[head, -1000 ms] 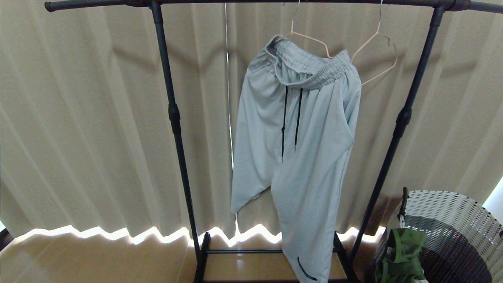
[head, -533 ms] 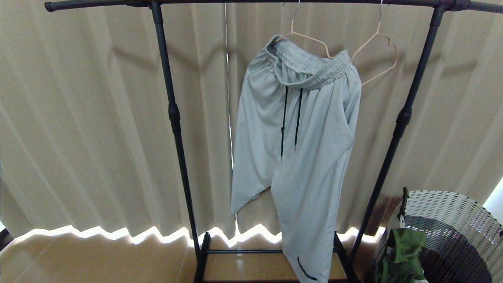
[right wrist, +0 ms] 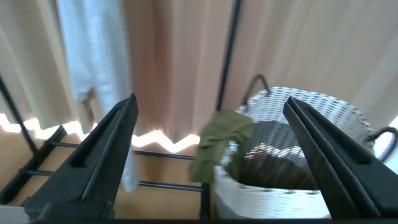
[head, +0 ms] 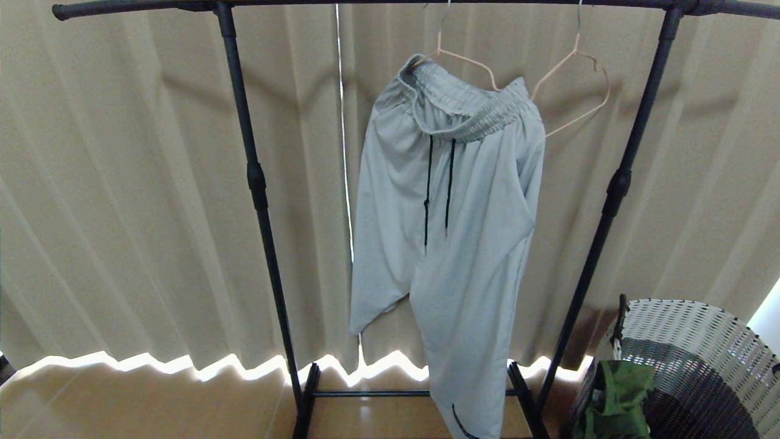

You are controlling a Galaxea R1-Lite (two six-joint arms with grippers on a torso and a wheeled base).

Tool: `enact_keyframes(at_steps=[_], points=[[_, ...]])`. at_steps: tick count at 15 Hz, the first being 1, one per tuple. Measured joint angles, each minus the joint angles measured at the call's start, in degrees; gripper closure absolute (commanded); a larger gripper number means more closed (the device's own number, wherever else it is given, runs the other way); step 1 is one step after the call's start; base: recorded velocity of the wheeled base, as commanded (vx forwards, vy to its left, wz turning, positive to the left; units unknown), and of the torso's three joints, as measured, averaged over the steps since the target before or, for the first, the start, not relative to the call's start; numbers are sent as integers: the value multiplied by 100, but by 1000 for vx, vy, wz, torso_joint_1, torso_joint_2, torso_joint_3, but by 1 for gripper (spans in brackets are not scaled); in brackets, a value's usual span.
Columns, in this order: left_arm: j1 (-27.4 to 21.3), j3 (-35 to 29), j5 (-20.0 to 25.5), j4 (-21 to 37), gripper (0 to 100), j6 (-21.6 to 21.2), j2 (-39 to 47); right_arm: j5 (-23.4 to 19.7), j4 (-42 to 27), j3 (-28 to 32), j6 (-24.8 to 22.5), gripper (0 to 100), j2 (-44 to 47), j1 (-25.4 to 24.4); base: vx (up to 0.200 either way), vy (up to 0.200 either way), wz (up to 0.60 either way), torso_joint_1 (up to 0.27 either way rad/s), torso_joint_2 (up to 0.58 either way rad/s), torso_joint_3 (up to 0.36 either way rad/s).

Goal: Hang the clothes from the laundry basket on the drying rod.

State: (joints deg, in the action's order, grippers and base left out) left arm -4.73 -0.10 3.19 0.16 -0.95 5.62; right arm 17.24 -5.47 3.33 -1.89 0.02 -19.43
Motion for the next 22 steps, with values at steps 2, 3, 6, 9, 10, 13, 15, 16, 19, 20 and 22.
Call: enact_keyframes(at_steps=[2,3,6,9,10,13,15,16,19,20,22], points=[[-1,0,9,2,0,-9,0,-2,1,-2,-5,0,0,0,0,-200,0,5,2,0],[0,0,15,0,0,-9,0,2,0,-6,-7,0,0,4,0,-200,0,2,7,-2],[-1,0,26,2,0,-17,2,11,-2,-6,-34,0,0,4,0,-67,0,1,1,1],[-6,0,17,2,0,-13,0,-2,-5,5,-100,0,0,6,0,0,0,0,0,0],[-4,0,13,2,0,-11,0,-2,-7,5,-108,0,0,9,0,0,0,0,0,0],[-4,0,6,2,0,-9,2,6,-5,2,-108,0,0,0,0,0,0,0,0,0],[0,0,-11,0,0,6,2,9,-7,0,-108,0,0,0,200,0,0,0,2,0],[-1,0,-9,0,0,2,2,6,-5,0,-108,0,0,1,200,0,0,-2,7,12],[-1,0,4,0,0,-6,2,9,-7,0,-98,0,0,0,200,0,0,2,2,2],[-1,0,13,0,0,-16,2,9,-2,0,-90,0,0,1,0,0,0,0,0,0],[-1,0,24,2,0,-17,2,0,-2,-5,-90,0,0,4,0,0,0,0,0,0]])
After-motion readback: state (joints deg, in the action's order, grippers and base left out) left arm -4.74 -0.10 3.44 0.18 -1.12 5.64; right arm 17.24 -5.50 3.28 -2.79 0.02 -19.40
